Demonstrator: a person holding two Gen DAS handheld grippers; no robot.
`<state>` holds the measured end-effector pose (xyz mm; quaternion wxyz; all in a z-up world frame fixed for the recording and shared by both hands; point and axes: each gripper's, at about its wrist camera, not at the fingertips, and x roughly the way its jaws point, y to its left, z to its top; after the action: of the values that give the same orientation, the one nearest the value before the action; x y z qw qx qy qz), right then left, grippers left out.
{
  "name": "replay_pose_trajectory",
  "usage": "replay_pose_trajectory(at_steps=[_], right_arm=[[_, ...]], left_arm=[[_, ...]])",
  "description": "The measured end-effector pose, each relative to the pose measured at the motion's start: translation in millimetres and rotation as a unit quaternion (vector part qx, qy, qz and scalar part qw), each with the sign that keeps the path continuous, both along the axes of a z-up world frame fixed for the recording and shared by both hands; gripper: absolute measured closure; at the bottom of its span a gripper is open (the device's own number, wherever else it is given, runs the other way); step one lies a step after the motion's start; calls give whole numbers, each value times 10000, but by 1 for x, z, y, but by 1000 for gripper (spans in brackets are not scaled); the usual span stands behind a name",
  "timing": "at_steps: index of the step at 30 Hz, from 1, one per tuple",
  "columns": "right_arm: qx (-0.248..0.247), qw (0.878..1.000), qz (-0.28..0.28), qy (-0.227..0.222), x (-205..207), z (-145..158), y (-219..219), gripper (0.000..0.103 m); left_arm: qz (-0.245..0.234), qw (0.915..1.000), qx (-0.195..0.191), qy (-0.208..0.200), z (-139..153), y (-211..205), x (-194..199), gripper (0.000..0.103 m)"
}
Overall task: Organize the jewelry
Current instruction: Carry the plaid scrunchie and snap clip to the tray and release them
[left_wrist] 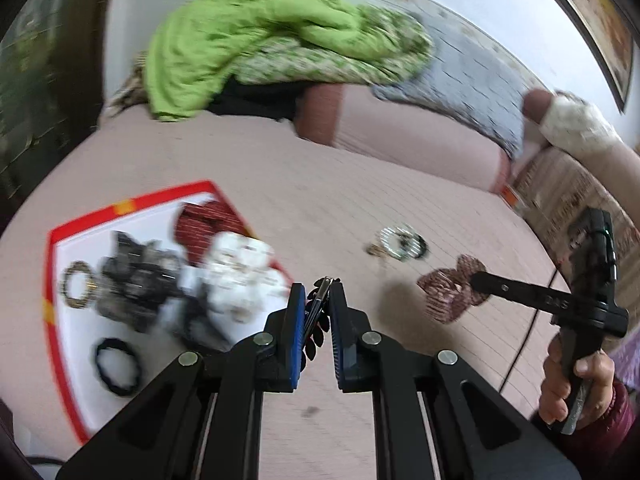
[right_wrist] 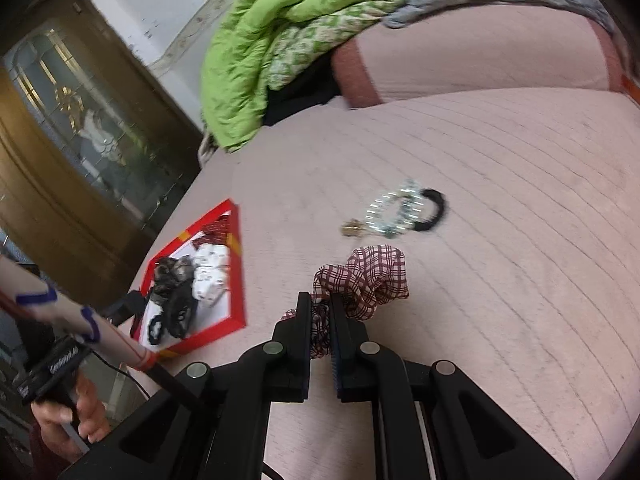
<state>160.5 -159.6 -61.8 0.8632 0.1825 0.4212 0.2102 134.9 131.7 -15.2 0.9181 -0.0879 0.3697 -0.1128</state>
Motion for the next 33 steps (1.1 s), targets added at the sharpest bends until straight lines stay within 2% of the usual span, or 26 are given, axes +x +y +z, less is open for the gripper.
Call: replay_pose_trajectory(at_steps=[4,8,16,21,24,30,33], right_arm=[[246,9993,261,57,17,10,31,94],[214,9982,556,7,30,21,69,94],[-36,9916,1282,-175,60,39,186,93],[-249,9879,1529,51,90,18,257,92],[-259,9861,1614,310,103,0,283,92],[-577,9827,1664,566,115,-25,305,91],[-628,9820,1673,610,116,-29,304,85]], left_arm=[[394,9992,-69,7,3,49,7,91],[695,9975,-39,92,0,89,20,91],[1072,9935,-154,361,-15,157,67,91],[1243,9894,-214,714,-43,179,94,91],[1350,9867,-279,864,-59,189,101,91],[1409,9842,-262,1044,-77,196,107,91],[1404,9844,-229,1032,-77,196,107,91]])
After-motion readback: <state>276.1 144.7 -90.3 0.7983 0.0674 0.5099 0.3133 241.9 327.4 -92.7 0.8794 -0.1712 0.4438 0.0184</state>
